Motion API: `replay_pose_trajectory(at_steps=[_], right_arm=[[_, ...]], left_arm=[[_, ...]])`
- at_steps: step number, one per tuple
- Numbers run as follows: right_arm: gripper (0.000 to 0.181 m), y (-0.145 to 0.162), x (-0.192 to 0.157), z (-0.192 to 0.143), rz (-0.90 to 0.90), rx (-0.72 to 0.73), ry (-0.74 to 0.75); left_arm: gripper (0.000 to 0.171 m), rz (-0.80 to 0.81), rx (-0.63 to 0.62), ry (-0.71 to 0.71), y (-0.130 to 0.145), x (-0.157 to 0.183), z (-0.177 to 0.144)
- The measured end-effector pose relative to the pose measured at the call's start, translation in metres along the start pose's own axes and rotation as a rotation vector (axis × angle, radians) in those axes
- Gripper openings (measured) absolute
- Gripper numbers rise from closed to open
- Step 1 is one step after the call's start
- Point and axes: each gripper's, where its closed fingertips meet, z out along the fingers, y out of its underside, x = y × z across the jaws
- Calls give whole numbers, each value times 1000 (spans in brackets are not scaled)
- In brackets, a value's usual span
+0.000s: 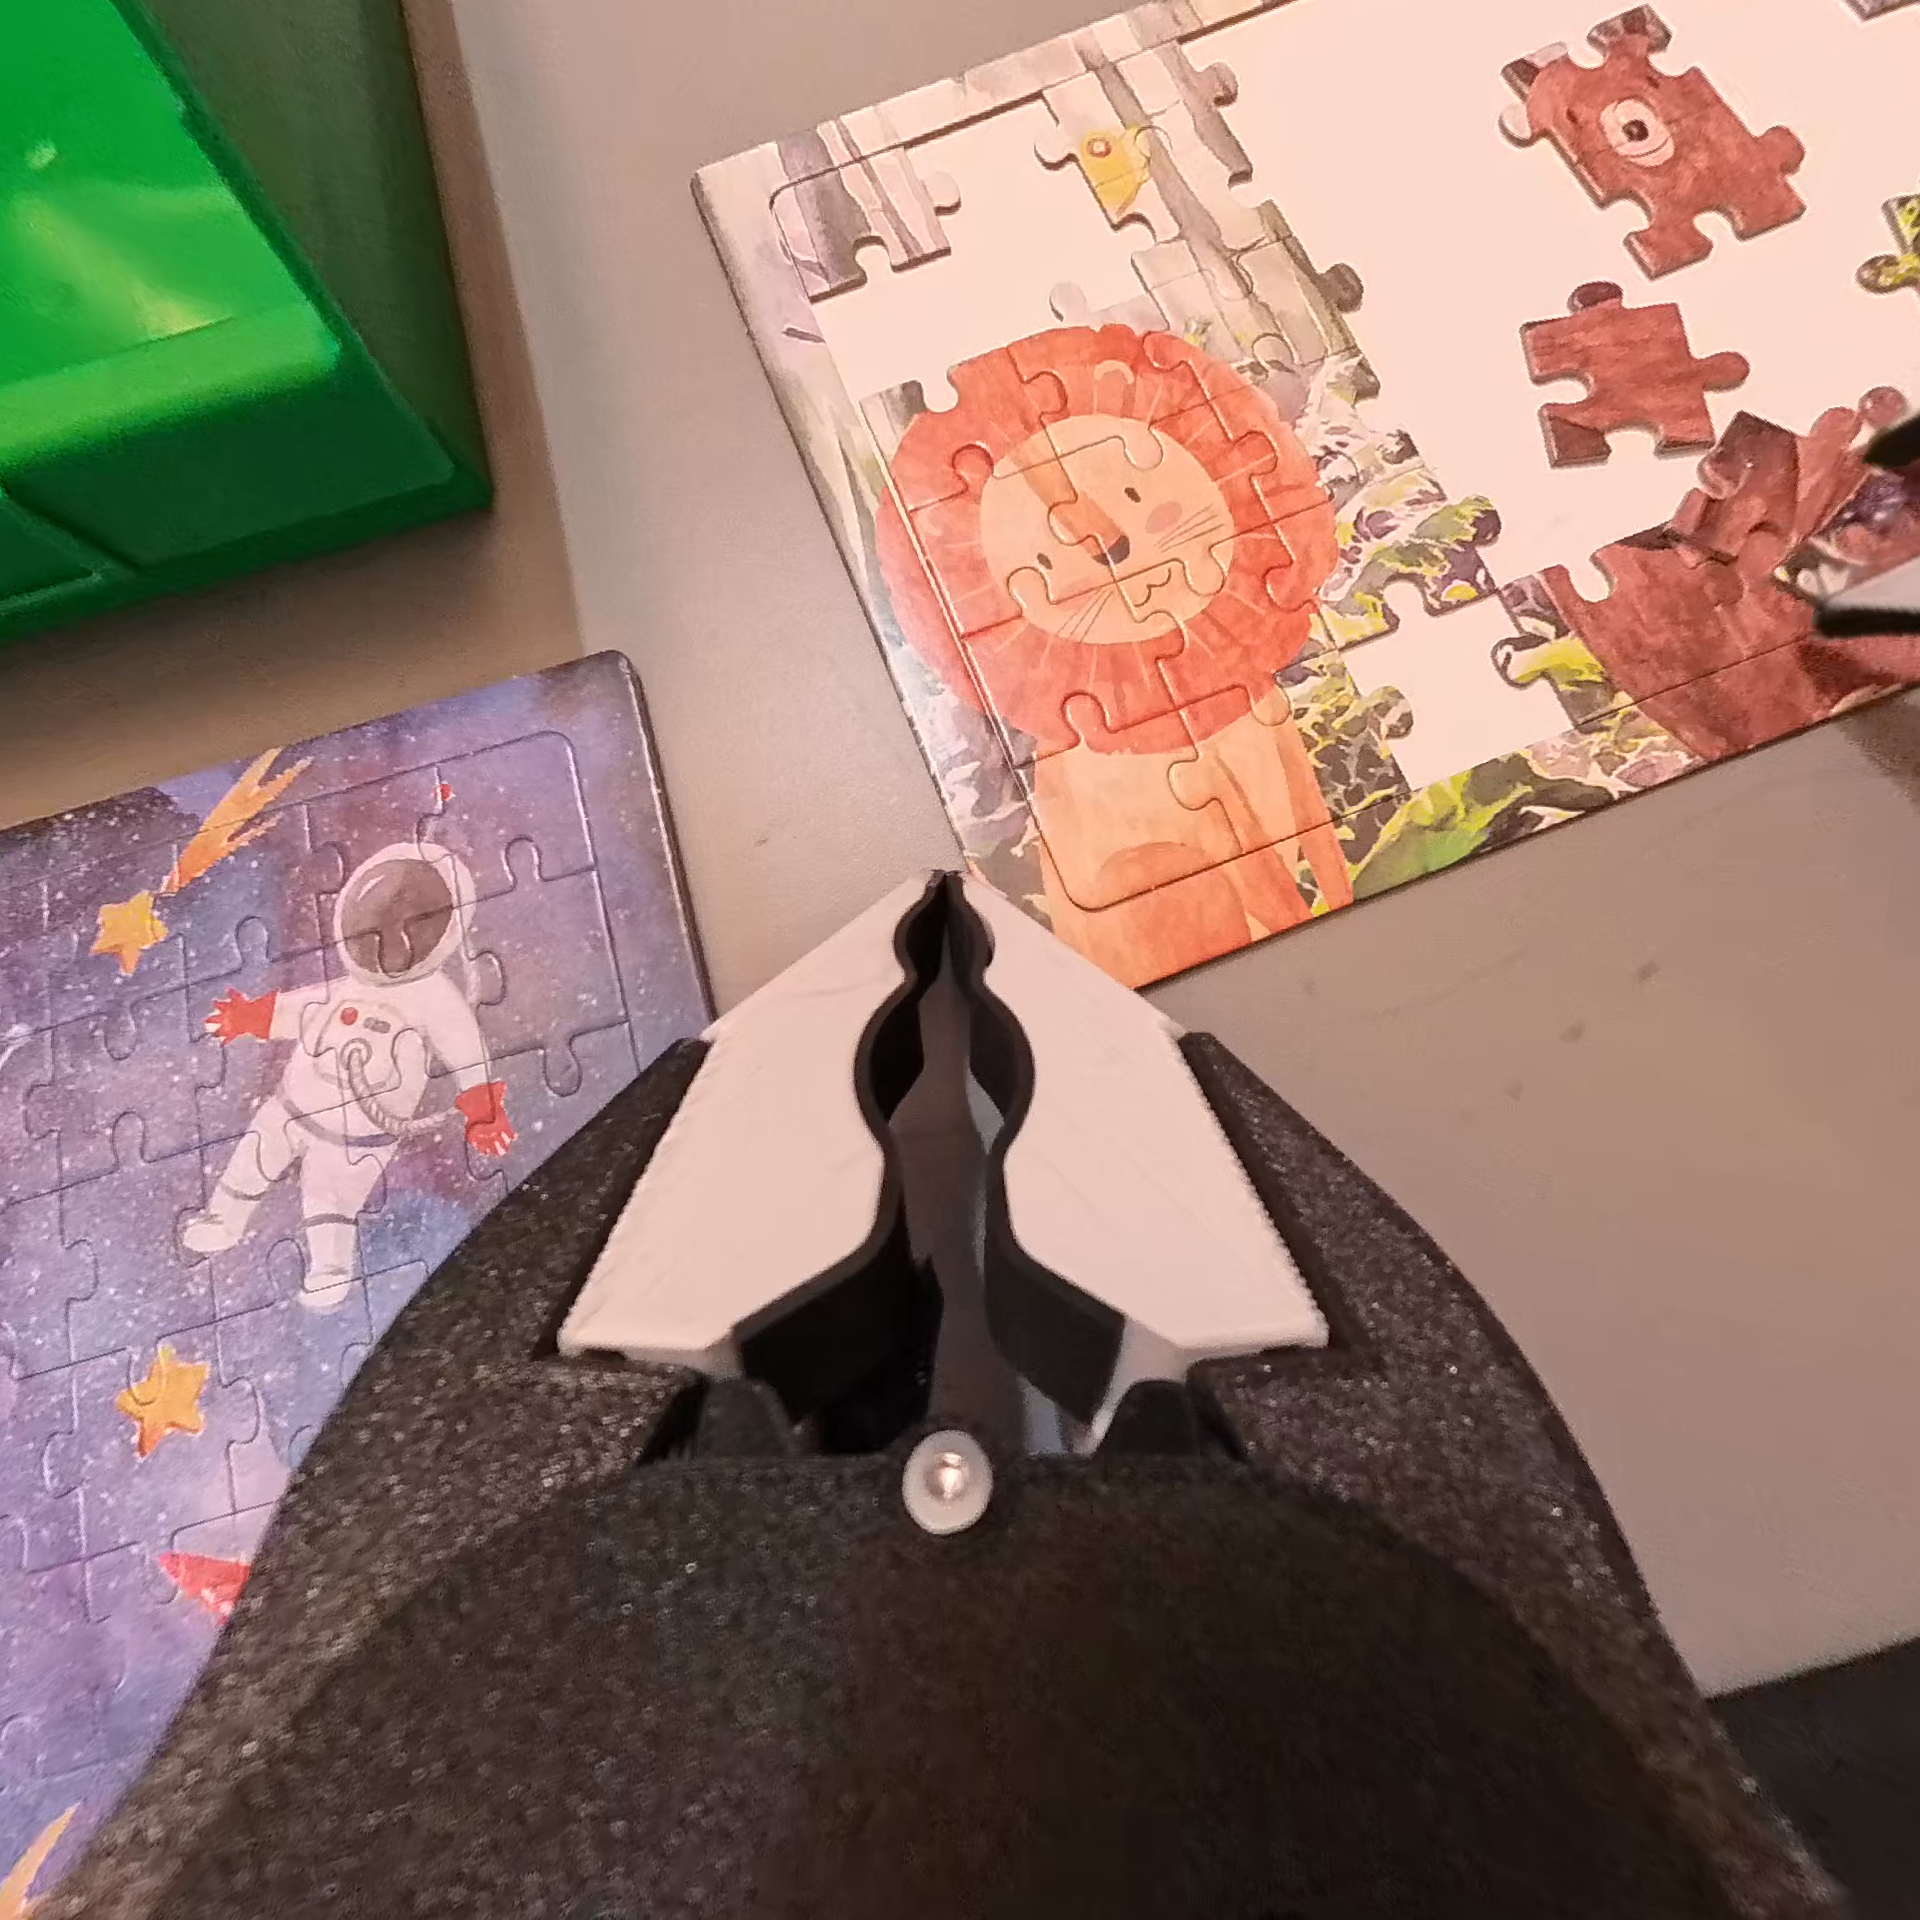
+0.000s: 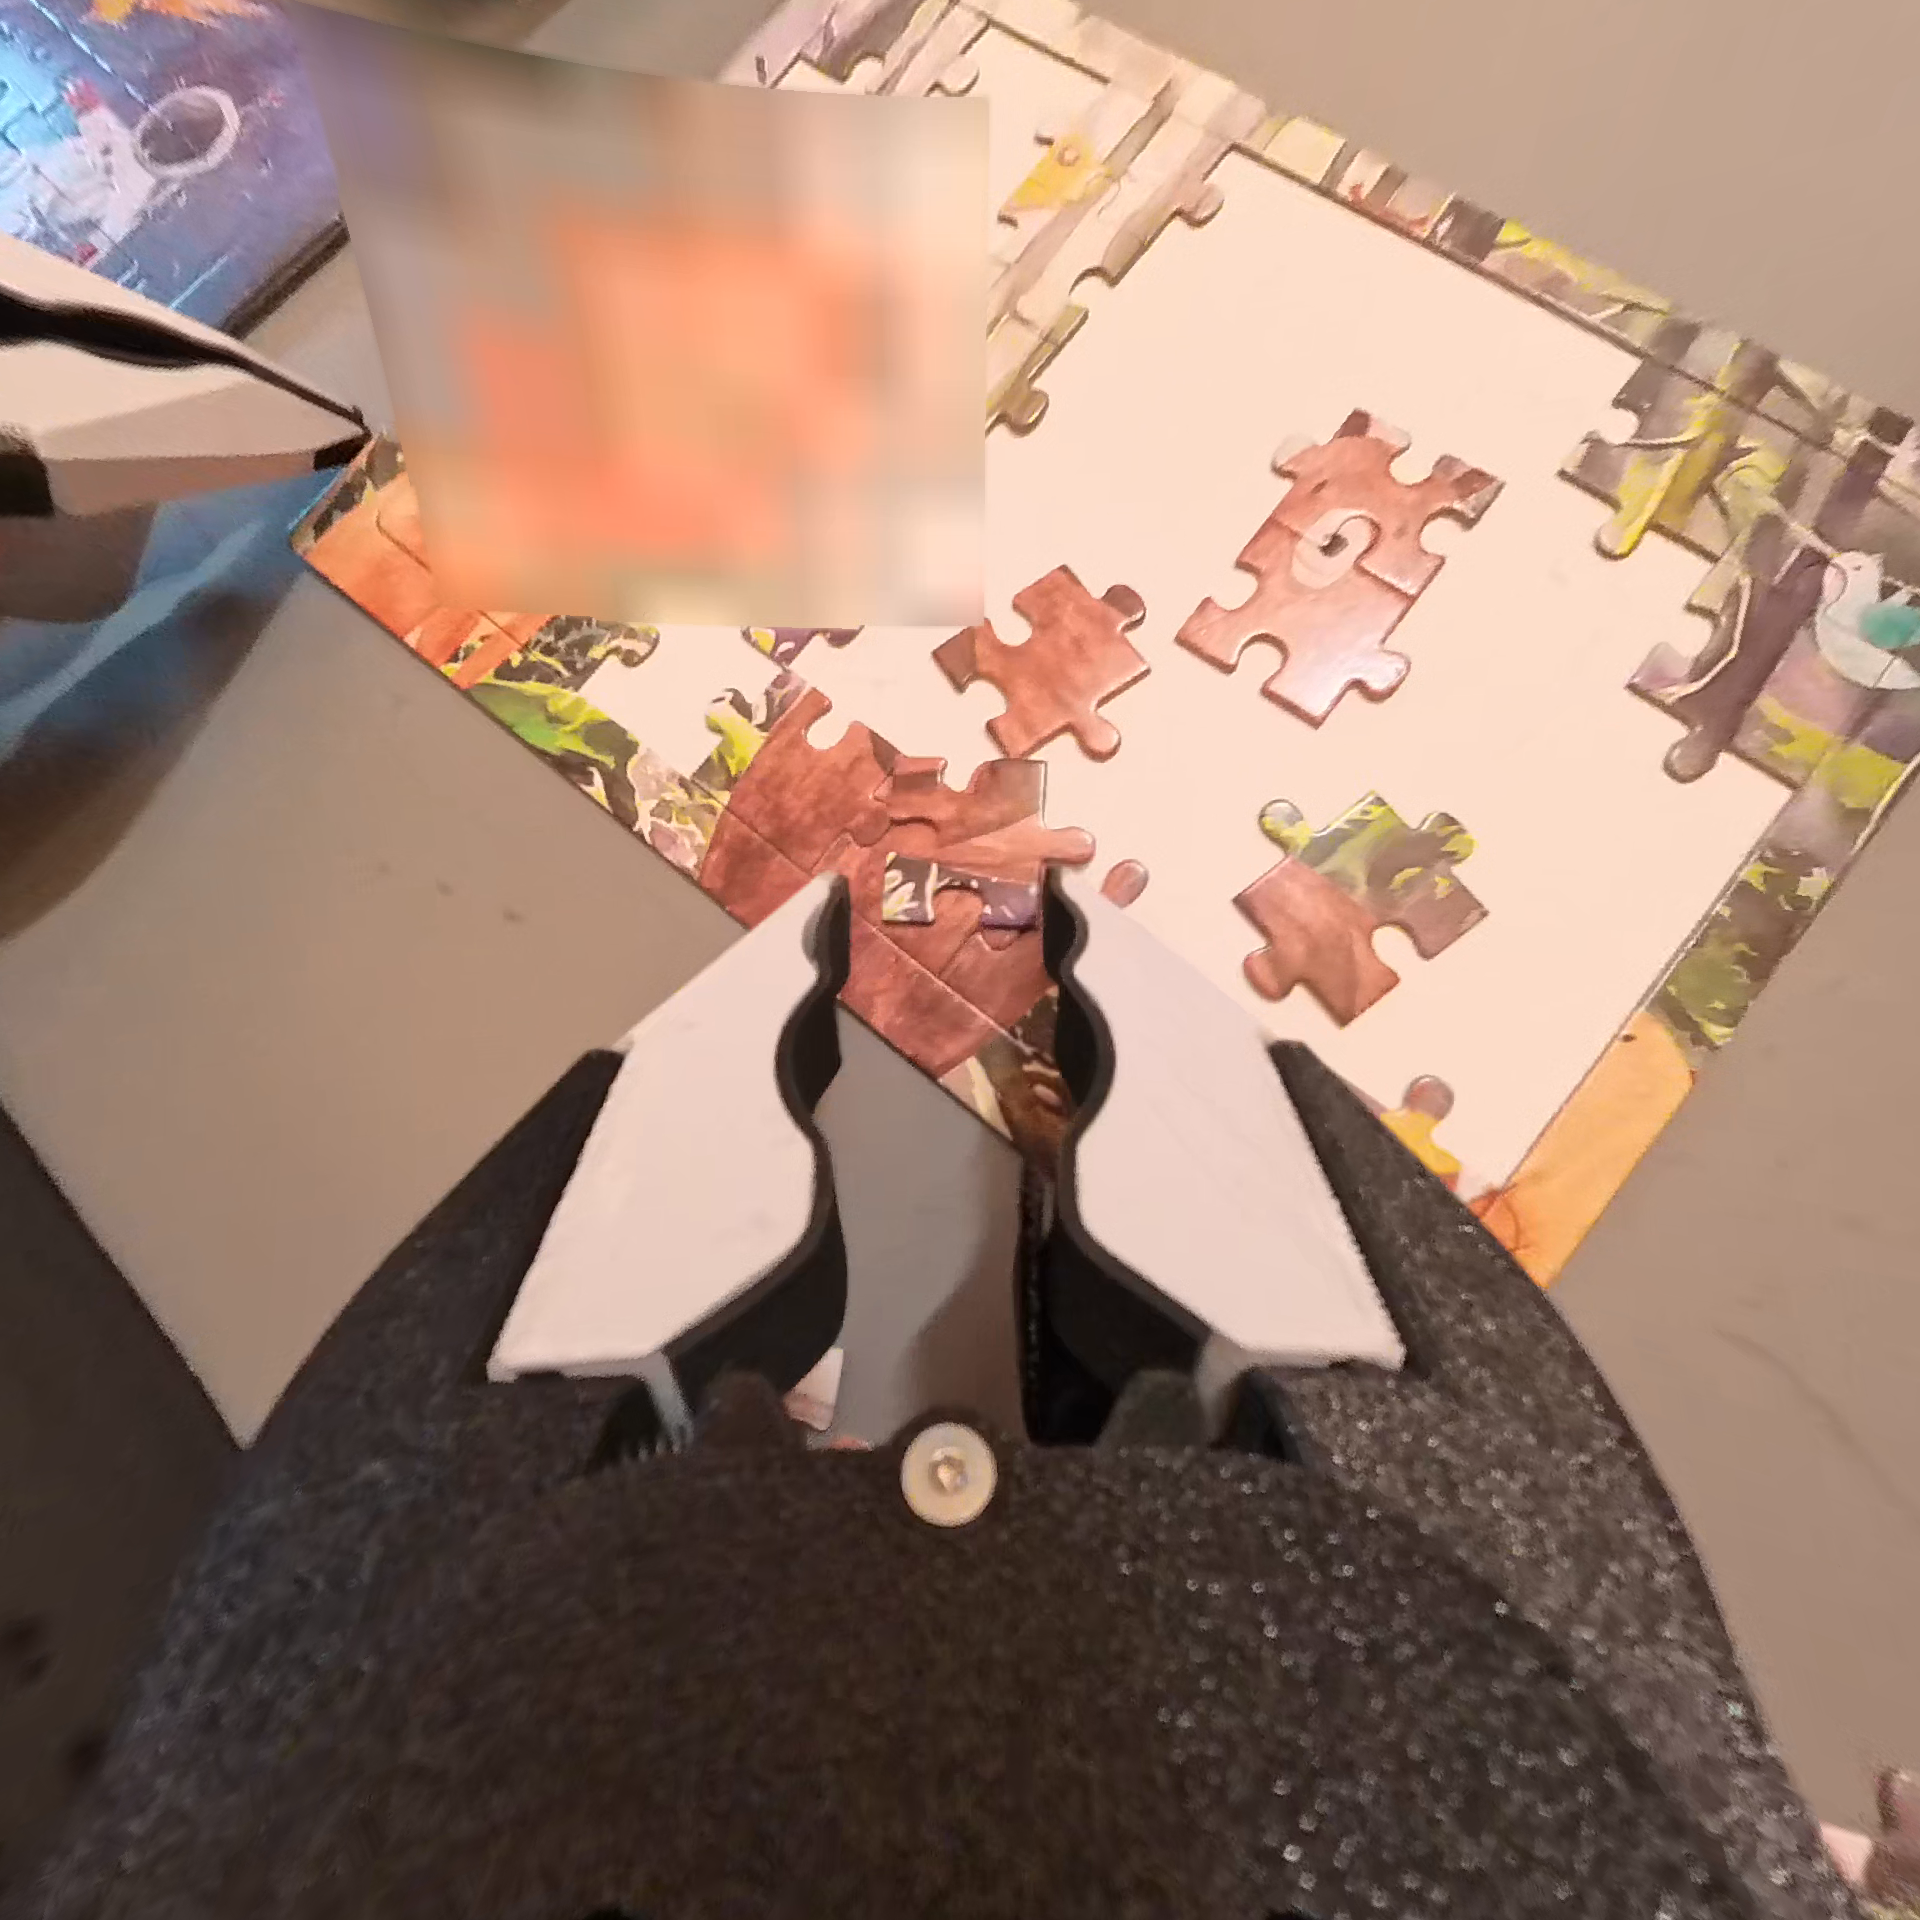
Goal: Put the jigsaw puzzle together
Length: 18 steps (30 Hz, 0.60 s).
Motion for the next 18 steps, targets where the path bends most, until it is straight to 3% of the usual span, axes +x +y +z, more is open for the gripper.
replay_pose_trajectory(at_steps=[18], right_arm=[[30,0,4,1,-92,-5,39]], left_arm=[[0,-12,7,12,0,0,0]])
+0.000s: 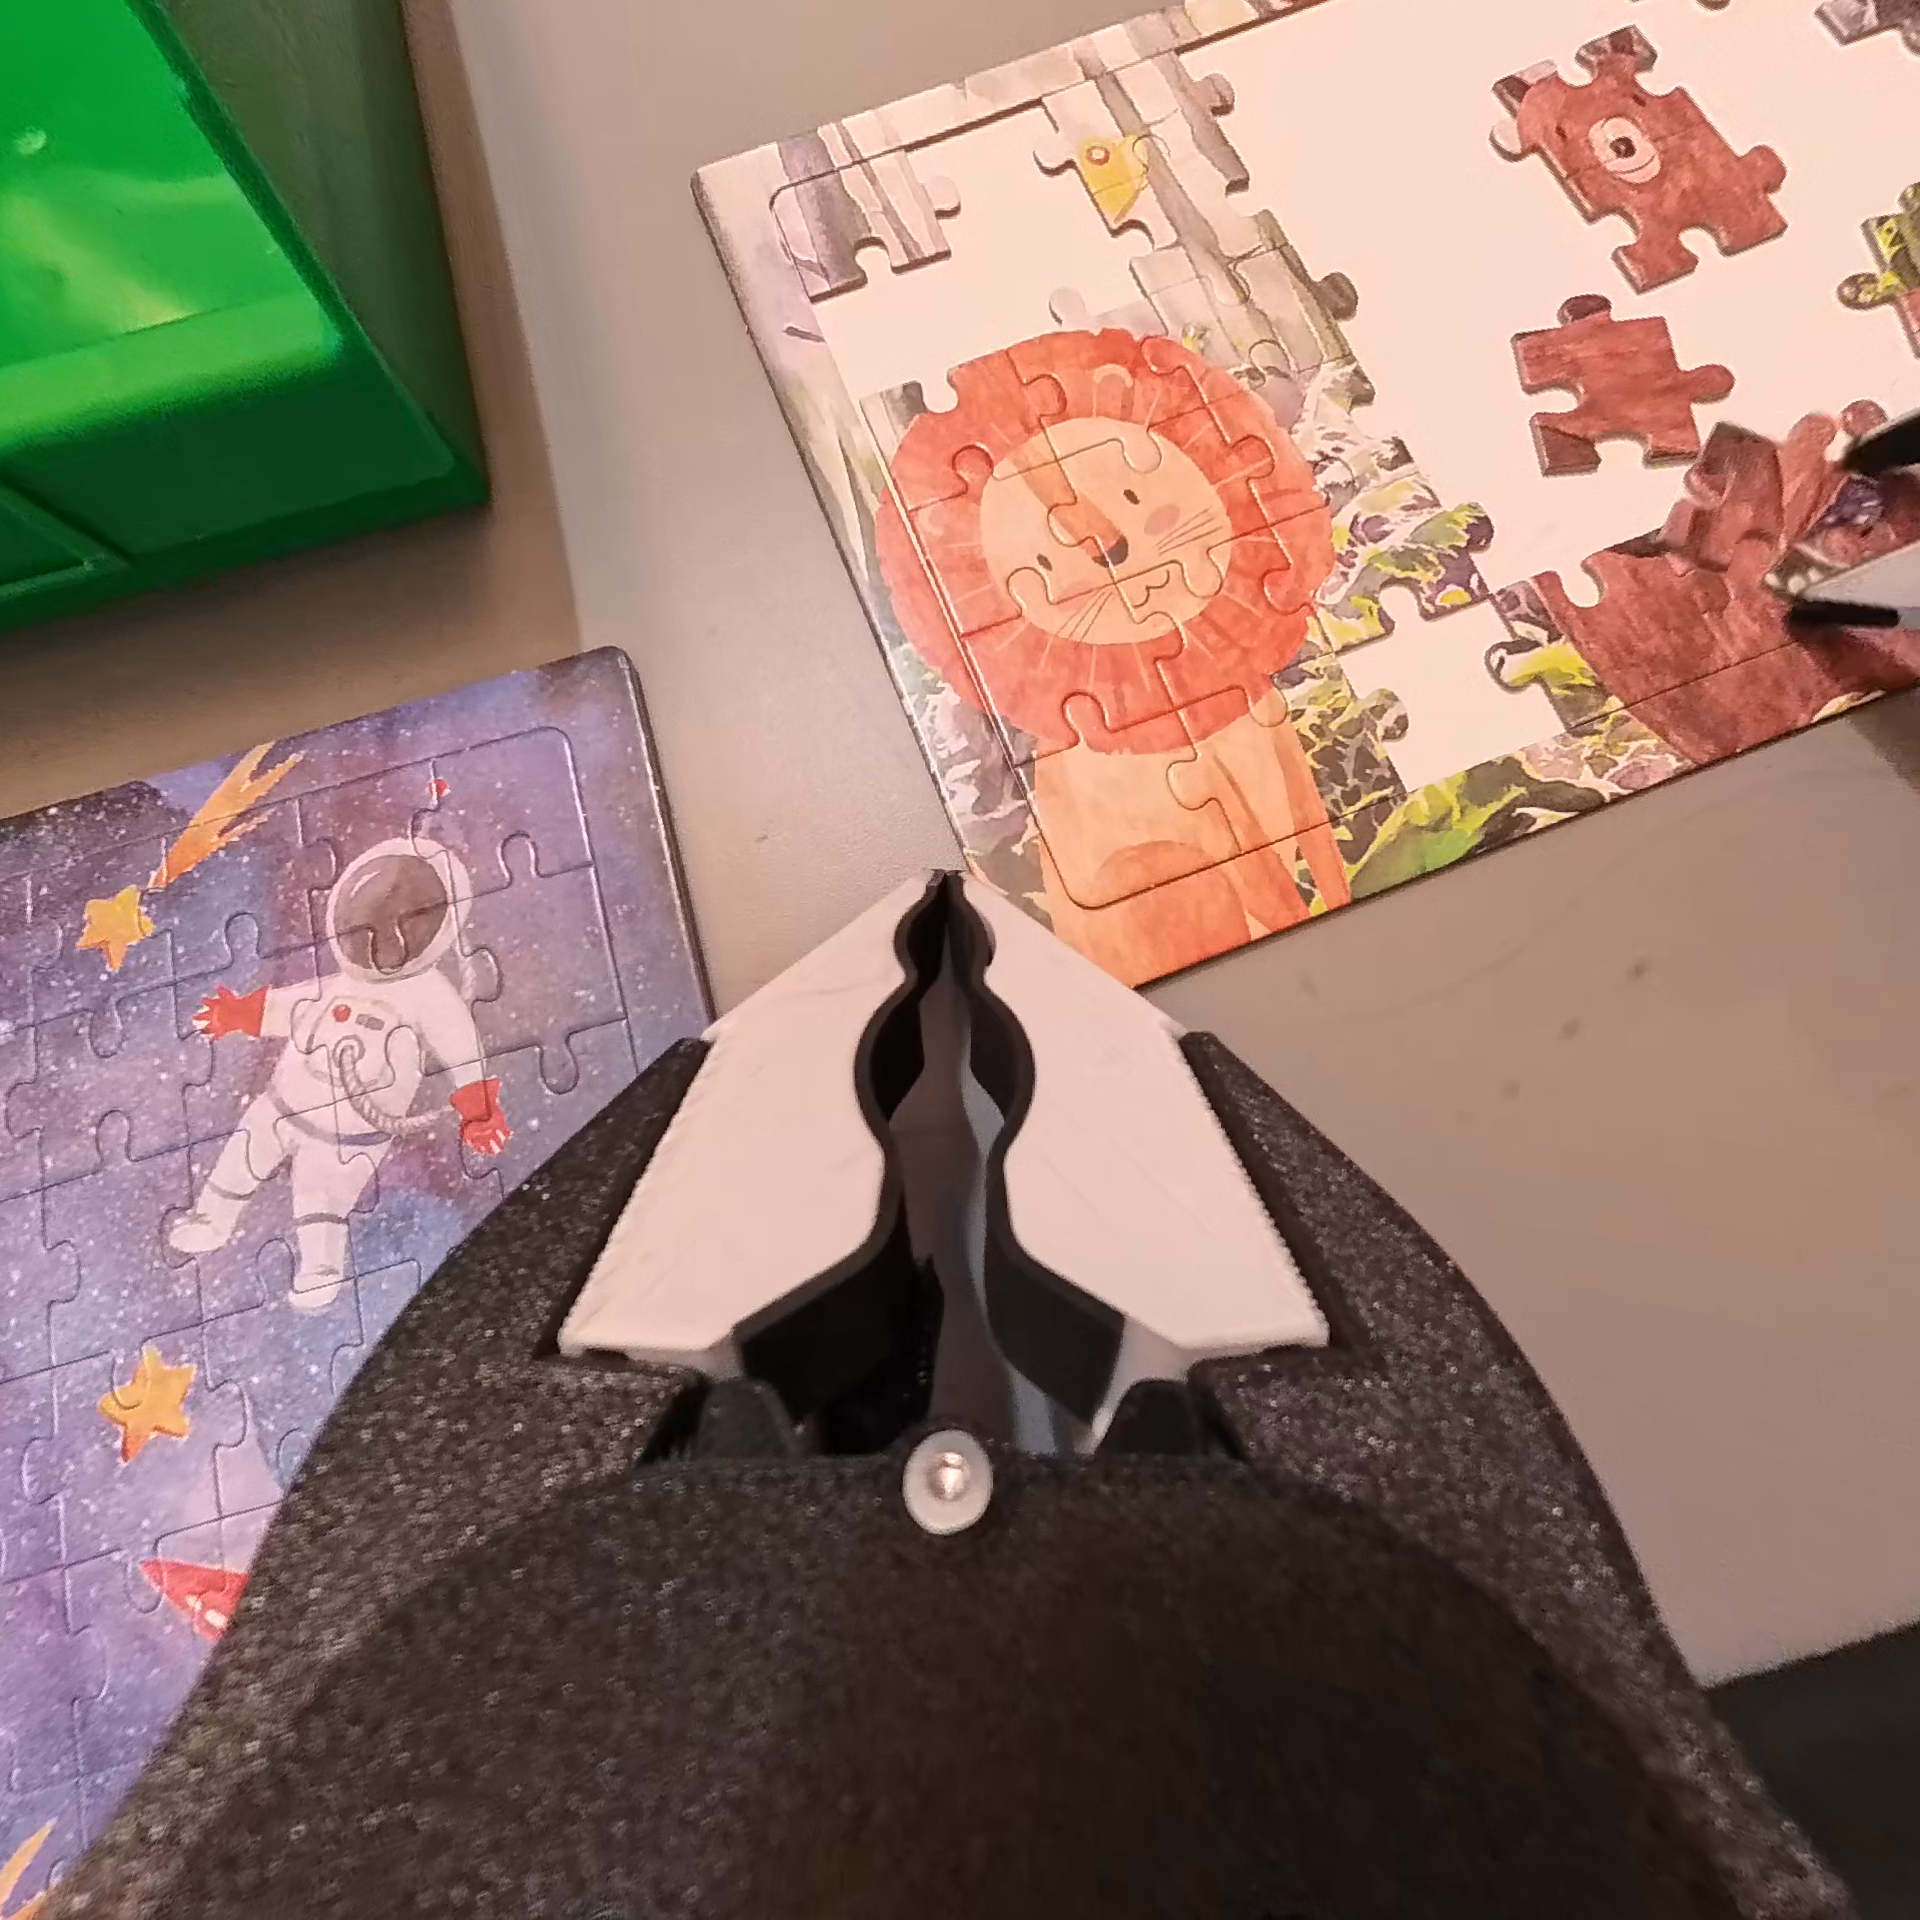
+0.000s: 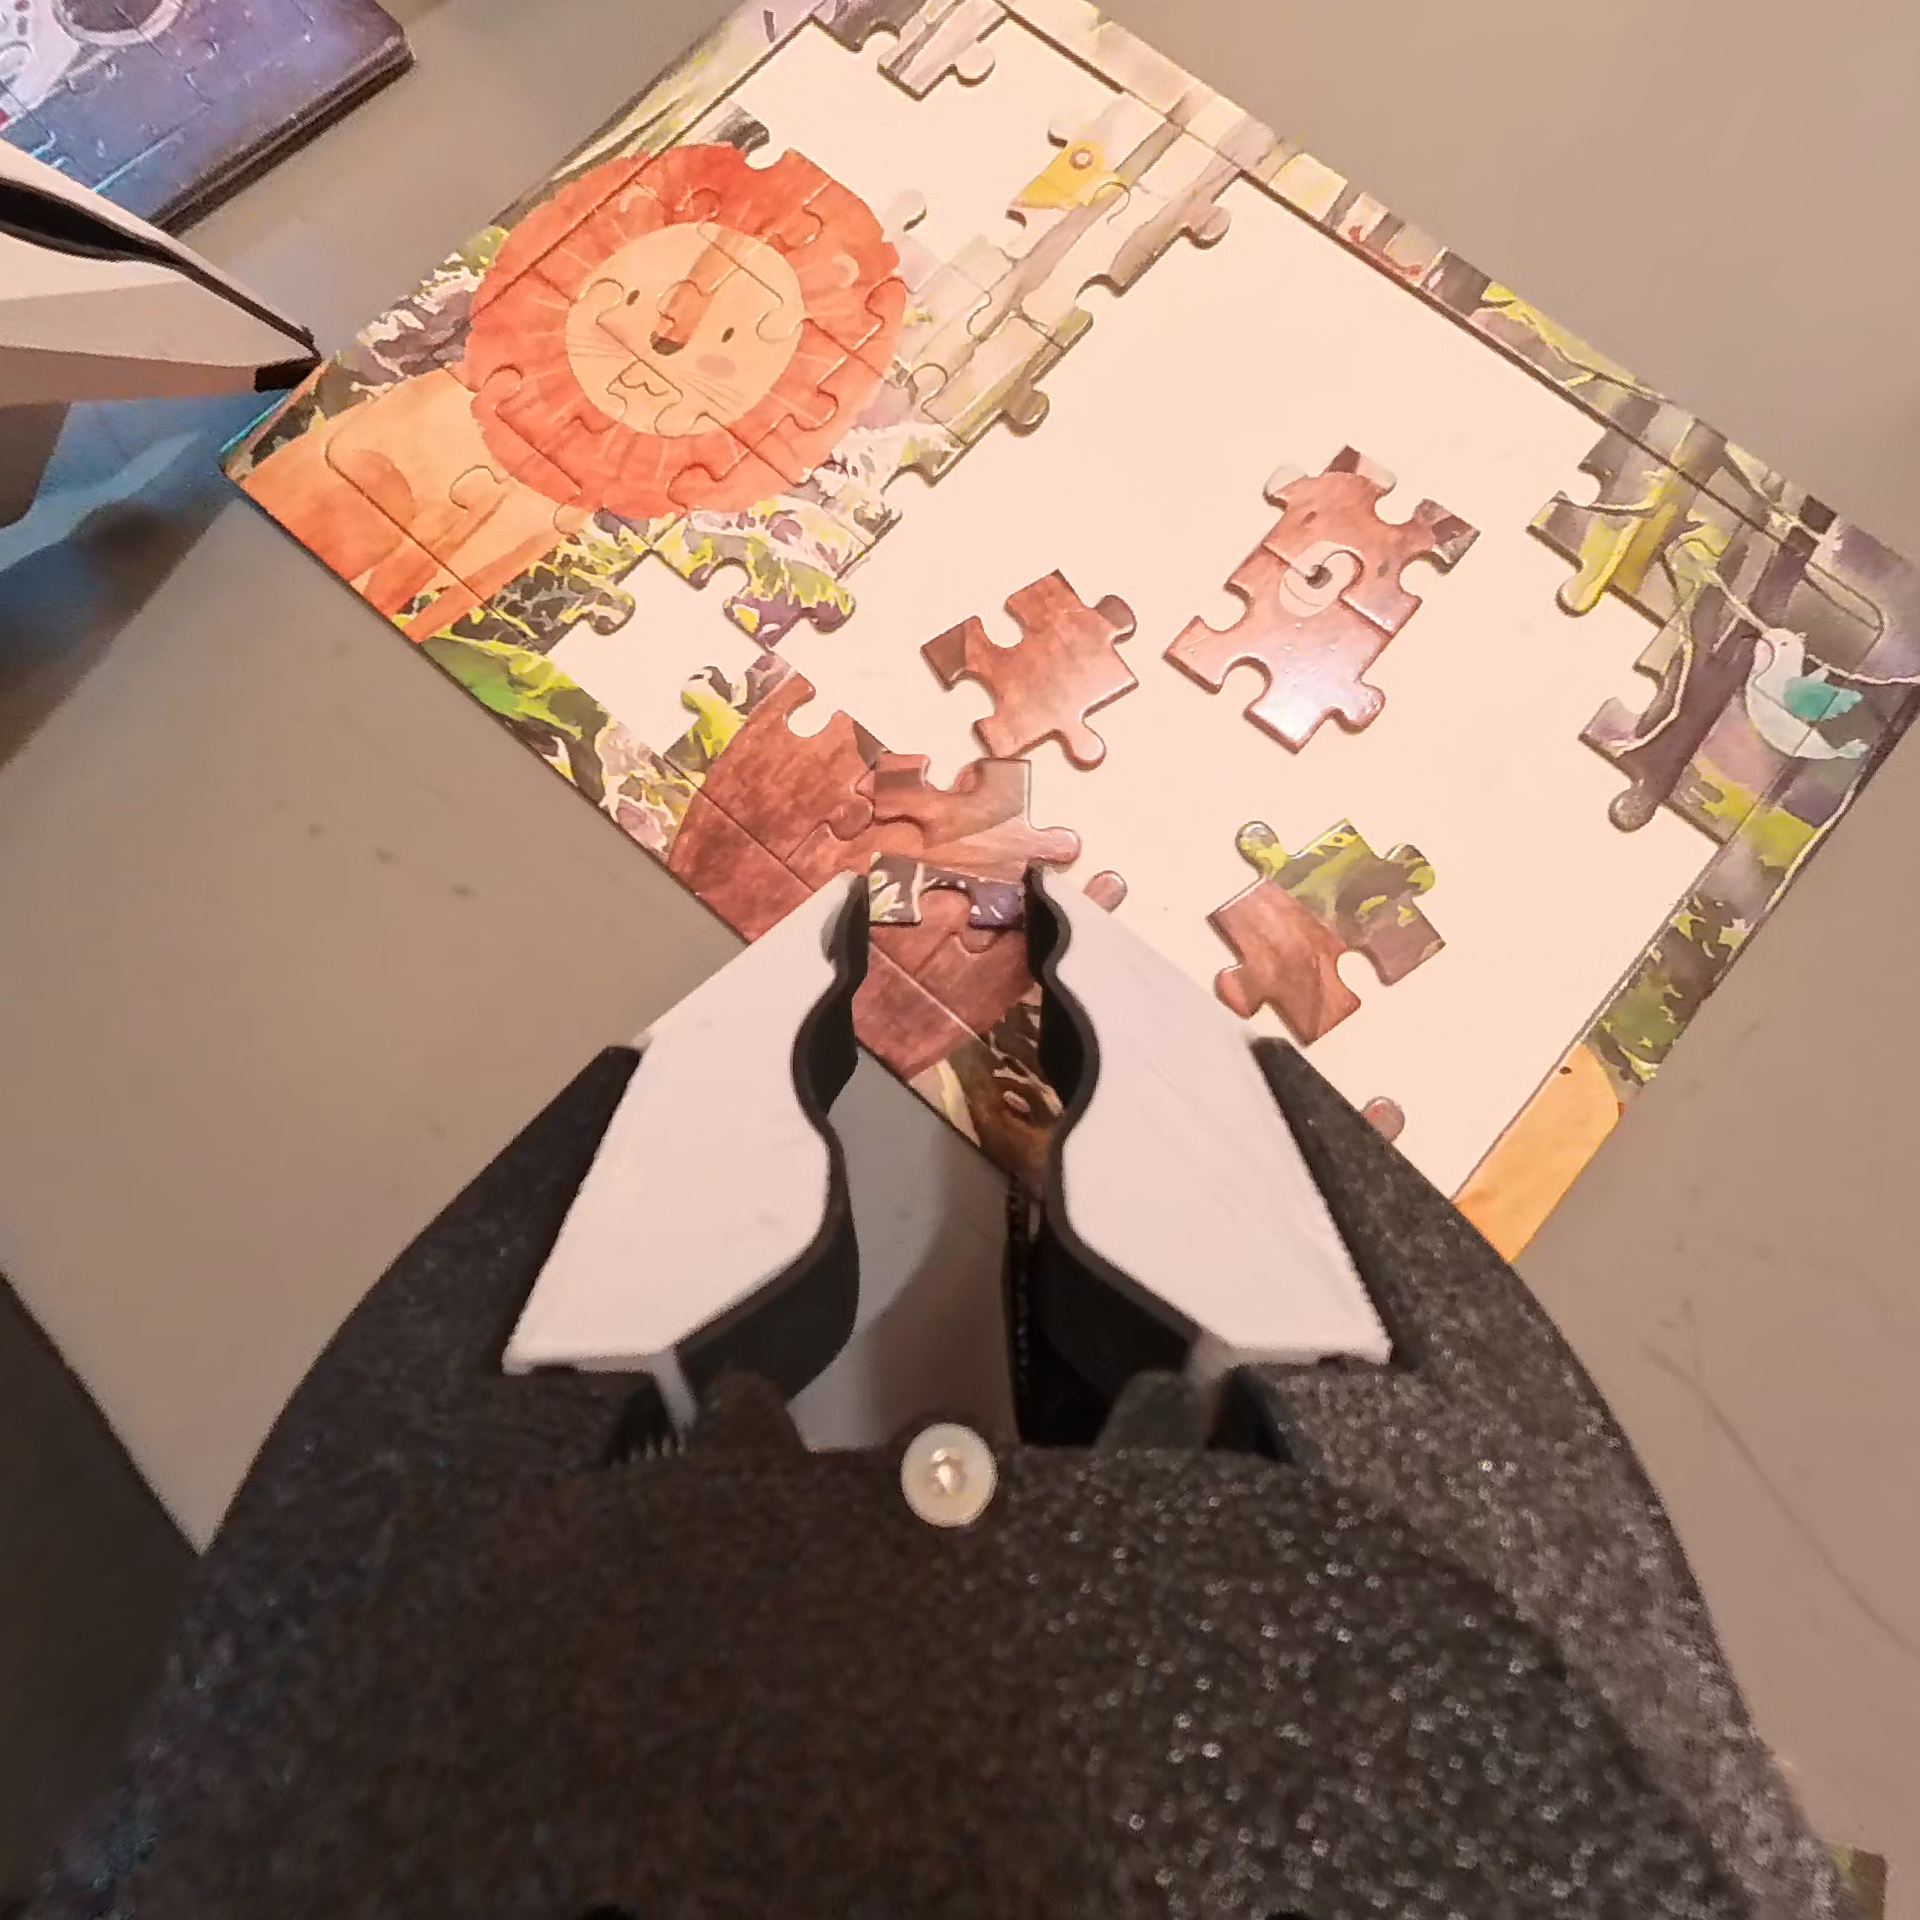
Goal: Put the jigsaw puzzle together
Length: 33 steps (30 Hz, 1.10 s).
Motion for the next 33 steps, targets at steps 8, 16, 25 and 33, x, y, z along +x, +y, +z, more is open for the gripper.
replay_pose_trajectory(at_steps=[8,16,25,33], right_arm=[[29,-6,-25,-4,-134,35,-88],[29,-3,-42,-3,-301,2,-169],[29,-24,-56,15,-625,-22,-336],[29,-32,-57,26,-703,2,-364]], left_arm=[[0,3,0,-1,0,0,0],[0,4,2,3,0,0,0],[0,-7,14,10,0,0,0],[0,-26,27,27,0,0,0]])
